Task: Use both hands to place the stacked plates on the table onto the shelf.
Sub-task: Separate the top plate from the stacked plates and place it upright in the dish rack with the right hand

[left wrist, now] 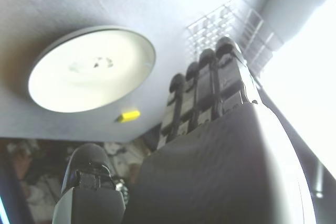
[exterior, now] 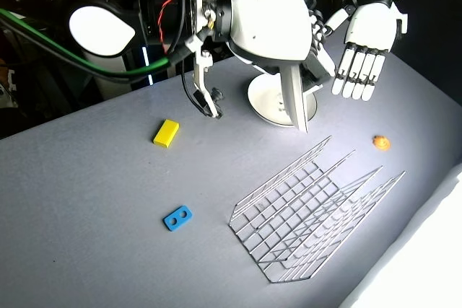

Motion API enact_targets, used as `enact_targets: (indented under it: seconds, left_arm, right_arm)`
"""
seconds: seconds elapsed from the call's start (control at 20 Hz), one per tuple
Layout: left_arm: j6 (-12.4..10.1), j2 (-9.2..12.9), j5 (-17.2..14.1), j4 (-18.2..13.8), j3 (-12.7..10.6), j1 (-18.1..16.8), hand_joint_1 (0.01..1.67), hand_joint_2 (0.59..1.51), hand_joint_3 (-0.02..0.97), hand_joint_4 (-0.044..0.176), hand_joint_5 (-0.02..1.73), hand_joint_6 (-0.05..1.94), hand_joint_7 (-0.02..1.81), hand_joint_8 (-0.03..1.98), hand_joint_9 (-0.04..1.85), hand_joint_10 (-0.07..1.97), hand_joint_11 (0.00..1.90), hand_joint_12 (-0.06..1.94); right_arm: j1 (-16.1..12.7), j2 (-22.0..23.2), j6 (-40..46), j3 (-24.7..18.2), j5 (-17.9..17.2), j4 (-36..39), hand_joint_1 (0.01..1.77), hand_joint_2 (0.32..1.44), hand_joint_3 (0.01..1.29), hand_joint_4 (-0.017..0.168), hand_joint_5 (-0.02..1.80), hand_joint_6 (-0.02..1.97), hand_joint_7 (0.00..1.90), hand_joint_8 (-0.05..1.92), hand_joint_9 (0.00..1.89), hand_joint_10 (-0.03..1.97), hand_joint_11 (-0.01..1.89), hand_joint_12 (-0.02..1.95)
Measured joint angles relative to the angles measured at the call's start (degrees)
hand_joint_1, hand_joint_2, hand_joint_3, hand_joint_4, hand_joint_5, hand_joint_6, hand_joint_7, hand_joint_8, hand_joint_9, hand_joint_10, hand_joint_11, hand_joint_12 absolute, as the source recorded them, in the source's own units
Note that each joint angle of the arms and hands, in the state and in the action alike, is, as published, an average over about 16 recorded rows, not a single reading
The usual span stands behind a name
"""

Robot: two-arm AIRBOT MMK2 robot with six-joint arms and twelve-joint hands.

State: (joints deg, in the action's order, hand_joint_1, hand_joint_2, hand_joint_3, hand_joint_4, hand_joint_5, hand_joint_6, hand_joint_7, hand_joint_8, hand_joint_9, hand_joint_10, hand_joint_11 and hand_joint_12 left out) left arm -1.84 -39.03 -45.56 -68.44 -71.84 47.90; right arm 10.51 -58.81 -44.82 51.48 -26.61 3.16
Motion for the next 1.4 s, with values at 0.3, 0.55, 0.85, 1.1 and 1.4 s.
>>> enact_targets:
  seconds: [0.3, 0.55, 0.85, 1.1, 1.4]
  left_arm:
    - [0.46, -0.31, -4.28, -4.19, 0.08, 0.74, 0.02, 1.104, 0.018, 0.006, 0.06, 0.02, 0.06, 0.02, 0.06, 0.01, 0.05, 0.05]
    - [2.66, -0.79, -7.65, -7.19, 0.51, 1.34, 0.02, 1.102, 0.018, 0.006, 0.06, 0.02, 0.07, 0.02, 0.07, 0.01, 0.05, 0.06]
    - [8.83, -1.47, -10.56, -7.78, 1.23, 1.87, 0.02, 1.097, 0.018, 0.006, 0.06, 0.02, 0.07, 0.02, 0.07, 0.01, 0.03, 0.11]
    - [13.81, -1.92, -12.27, -7.11, 1.28, 2.19, 0.02, 1.092, 0.018, 0.005, 0.05, 0.01, 0.07, 0.02, 0.07, 0.01, 0.03, 0.13]
    - [17.50, -2.81, -14.46, -7.85, 0.28, 2.66, 0.02, 1.090, 0.018, 0.004, 0.05, 0.02, 0.06, 0.02, 0.06, 0.01, 0.02, 0.15]
  right_arm:
    - [-2.09, 0.02, 5.50, 3.70, -0.14, -5.88, 1.31, 1.01, 0.01, 0.000, 0.82, 1.09, 1.00, 1.04, 0.93, 0.98, 0.69, 1.47]
    - [-3.33, -0.60, 6.98, 6.30, 0.01, -9.60, 1.32, 1.01, 0.01, 0.000, 0.84, 1.06, 1.01, 1.04, 0.96, 0.85, 0.69, 1.49]
    - [-4.70, -2.45, 7.90, 9.96, 1.76, -12.84, 1.31, 1.01, 0.01, -0.001, 0.84, 1.07, 1.00, 1.06, 0.96, 0.81, 0.67, 1.54]
    - [-5.59, -4.92, 8.13, 13.83, 4.69, -15.49, 1.31, 1.02, 0.01, -0.002, 0.84, 1.07, 0.99, 1.06, 0.95, 0.83, 0.65, 1.58]
    - [-5.76, -8.08, 8.04, 18.25, 8.30, -18.84, 1.29, 1.04, 0.01, -0.004, 0.81, 1.12, 0.96, 1.12, 0.90, 0.88, 0.62, 1.61]
